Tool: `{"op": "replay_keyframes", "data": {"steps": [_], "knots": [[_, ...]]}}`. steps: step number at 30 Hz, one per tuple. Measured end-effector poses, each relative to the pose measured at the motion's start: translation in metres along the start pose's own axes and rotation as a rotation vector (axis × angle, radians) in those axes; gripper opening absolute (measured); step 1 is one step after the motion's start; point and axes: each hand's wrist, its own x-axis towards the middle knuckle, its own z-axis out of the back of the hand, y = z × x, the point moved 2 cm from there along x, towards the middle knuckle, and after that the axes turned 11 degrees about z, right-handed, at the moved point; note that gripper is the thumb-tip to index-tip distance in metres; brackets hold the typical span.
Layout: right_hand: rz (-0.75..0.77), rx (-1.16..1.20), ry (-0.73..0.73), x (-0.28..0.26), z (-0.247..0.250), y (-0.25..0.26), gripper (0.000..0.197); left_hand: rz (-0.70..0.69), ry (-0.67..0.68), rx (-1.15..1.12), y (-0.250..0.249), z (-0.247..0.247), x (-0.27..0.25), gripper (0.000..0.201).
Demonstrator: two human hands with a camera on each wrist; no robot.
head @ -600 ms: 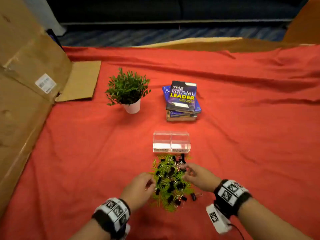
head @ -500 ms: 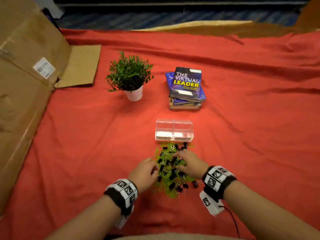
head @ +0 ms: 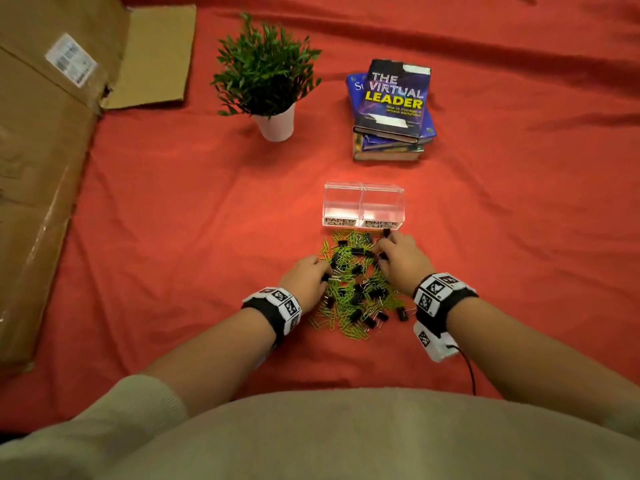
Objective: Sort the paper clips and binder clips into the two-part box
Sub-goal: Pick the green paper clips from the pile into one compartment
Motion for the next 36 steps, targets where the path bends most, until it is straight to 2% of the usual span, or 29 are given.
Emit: {"op": "replay_keyframes", "data": {"steps": [2,7,9,11,14,16,18,21,25,31,36], "knots": [[0.019,-0.028,-0.052,-0.002,-0.001,0.004,0.029,0.015,-0.042,-0.028,0.004,0.003,0.003,0.023],[0.206,-0.016,0.023,-0.004,-0.016,0.031,0.028,0.129,-0.162,-0.190,0.016,0.015,0.009,0.019],[0.211,-0.009,0.057,-0.005,-0.020,0.032,0.026,0.188,-0.188,-0.224,0.020,0.017,0.009,0.020],[0.149,-0.033,0.083,-0.005,-0.020,0.025,0.024,0.223,-0.206,-0.186,0.022,0.017,0.005,0.026],[0.083,-0.059,0.056,-0.005,-0.015,0.015,0.023,0.129,-0.242,-0.097,0.014,0.014,-0.002,0.029],[0.144,-0.018,0.023,-0.002,-0.013,0.022,0.024,0.021,-0.200,-0.042,0.004,0.008,-0.006,0.027],[0.231,0.063,0.075,0.001,-0.016,0.035,0.027,-0.039,-0.128,0.007,-0.003,0.000,-0.005,0.027],[0.284,0.095,0.210,0.005,-0.027,0.049,0.037,-0.040,-0.051,0.075,-0.004,-0.008,-0.002,0.030],[0.262,0.045,0.239,0.006,-0.037,0.050,0.051,-0.024,-0.056,0.142,-0.001,-0.012,0.000,0.027],[0.304,0.040,0.203,0.001,-0.042,0.041,0.022,-0.049,-0.061,0.163,-0.006,-0.009,0.001,0.014],[0.120,0.212,0.198,0.001,-0.027,0.036,0.009,-0.013,-0.031,0.097,-0.003,-0.008,0.004,0.018]]}}
